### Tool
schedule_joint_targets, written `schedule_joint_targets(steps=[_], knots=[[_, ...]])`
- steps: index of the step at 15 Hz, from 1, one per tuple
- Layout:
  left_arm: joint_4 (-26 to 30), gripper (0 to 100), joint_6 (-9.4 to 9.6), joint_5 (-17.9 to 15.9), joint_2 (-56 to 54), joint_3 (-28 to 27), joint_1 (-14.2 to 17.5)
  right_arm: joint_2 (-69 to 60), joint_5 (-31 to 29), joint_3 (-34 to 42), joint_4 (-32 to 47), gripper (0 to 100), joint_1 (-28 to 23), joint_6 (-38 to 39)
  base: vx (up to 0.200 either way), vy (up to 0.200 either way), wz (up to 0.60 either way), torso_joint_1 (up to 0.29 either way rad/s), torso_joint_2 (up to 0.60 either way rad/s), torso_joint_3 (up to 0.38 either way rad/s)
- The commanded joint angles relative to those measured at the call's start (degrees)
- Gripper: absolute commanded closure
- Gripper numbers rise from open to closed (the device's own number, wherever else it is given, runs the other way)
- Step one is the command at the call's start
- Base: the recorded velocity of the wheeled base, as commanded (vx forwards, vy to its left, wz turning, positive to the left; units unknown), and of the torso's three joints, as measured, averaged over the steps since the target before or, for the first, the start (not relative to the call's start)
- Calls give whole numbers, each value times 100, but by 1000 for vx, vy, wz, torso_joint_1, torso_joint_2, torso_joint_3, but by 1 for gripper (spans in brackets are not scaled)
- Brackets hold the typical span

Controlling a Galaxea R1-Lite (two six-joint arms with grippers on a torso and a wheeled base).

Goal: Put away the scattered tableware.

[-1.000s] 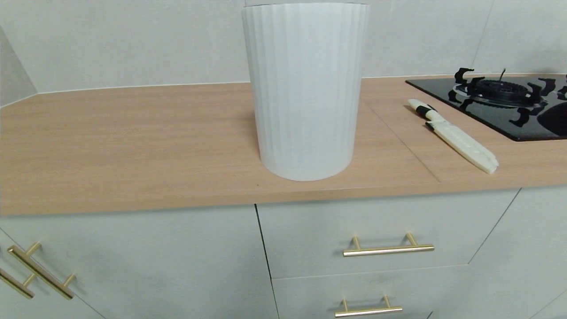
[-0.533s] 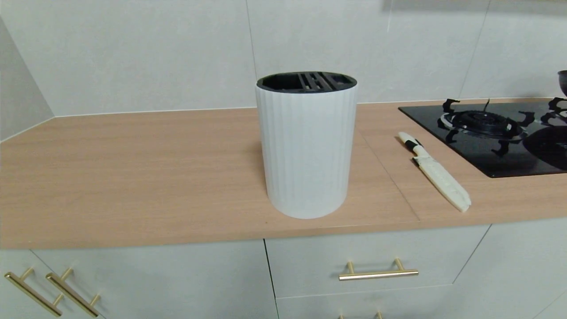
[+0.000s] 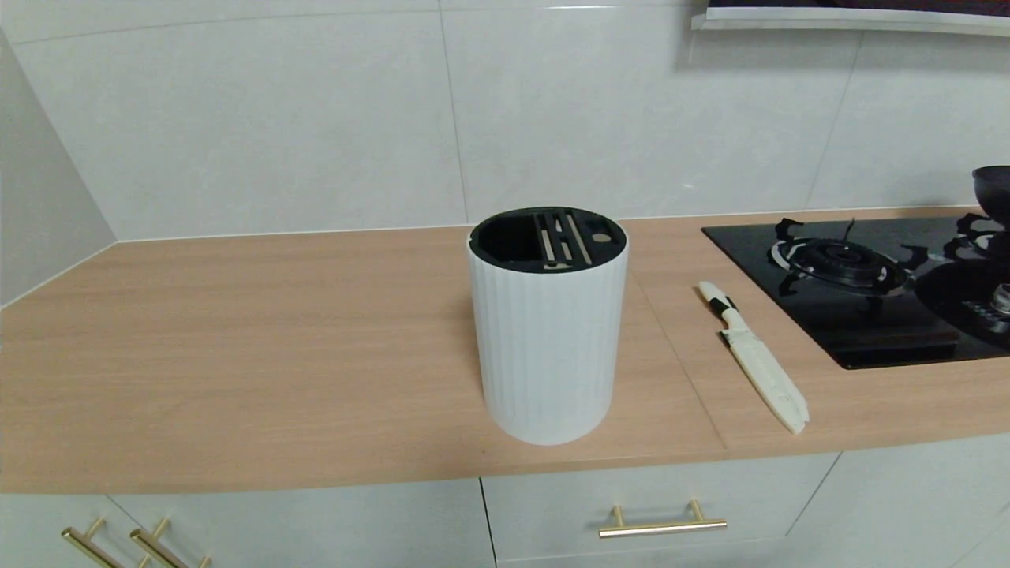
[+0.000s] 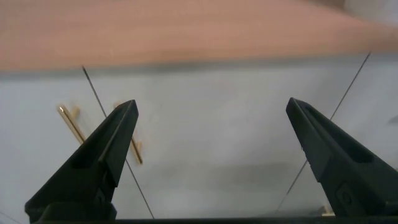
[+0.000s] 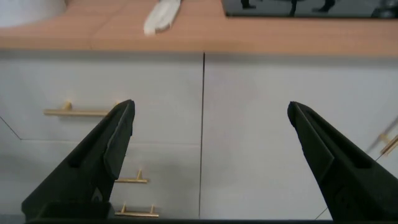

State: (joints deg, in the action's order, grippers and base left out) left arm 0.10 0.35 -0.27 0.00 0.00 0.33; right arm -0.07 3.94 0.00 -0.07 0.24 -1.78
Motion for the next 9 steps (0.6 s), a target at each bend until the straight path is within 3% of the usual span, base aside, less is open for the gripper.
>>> schedule_joint_targets(steps=[1,9], knots=[[-1,0,0,0,0,0,2,7,2,0,-1,0,2,2,0,0,0,212,-505,-286],[-1,0,0,0,0,0,2,7,2,0,-1,0,2,-7,0,0,0,237,-531,-292]])
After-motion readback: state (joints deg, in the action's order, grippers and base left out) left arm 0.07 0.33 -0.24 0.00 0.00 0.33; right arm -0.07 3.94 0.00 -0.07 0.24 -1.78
